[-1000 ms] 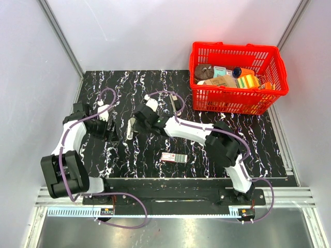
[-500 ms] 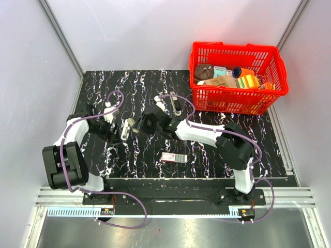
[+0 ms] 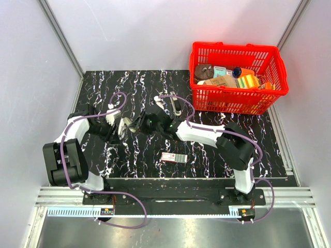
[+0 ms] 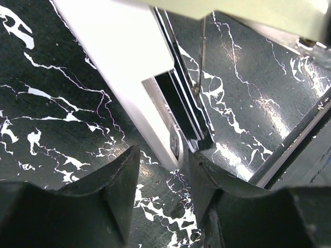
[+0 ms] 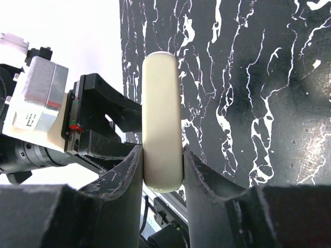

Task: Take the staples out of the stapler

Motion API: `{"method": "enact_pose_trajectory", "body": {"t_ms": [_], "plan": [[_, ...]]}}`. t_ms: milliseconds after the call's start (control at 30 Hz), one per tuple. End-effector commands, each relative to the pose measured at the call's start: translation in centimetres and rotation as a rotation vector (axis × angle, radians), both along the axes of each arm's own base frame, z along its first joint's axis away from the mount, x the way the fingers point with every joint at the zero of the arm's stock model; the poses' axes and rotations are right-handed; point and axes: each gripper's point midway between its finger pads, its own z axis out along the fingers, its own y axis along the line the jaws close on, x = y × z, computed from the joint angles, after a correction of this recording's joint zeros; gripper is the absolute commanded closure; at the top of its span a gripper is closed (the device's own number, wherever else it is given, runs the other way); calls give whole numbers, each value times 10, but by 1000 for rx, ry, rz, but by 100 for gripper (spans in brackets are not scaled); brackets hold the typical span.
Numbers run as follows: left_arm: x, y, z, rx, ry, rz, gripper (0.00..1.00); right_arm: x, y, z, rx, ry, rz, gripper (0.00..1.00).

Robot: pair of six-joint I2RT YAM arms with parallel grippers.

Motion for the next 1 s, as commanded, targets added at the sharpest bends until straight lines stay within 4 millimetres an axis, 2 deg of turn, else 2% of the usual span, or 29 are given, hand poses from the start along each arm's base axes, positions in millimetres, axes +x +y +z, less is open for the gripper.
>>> {"method": "enact_pose_trajectory", "body": {"t_ms": [0, 233, 300, 400, 467, 533, 733, 967], "plan": [[15, -8, 17, -55, -71, -38, 53, -5, 5, 62, 153, -57, 33, 100], [18, -8, 21, -59, -92, -47, 51, -15, 7, 58, 182, -18, 69, 100], [16, -8, 20, -57, -94, -55, 54, -17, 7, 56, 188, -11, 73, 100], [14, -9, 23, -62, -106, -70, 69, -19, 10, 55, 201, 5, 96, 100], [12, -10, 25, -64, -110, -82, 85, -24, 14, 52, 208, 15, 126, 100], [11, -9, 27, -55, -115, -96, 92, -27, 17, 49, 215, 29, 152, 100], [9, 12, 15, 102, -177, -126, 95, -37, 15, 28, 176, 23, 231, 100], [25, 44, 12, 331, -348, -139, 96, -44, 7, -1, 76, -22, 296, 100]]}}
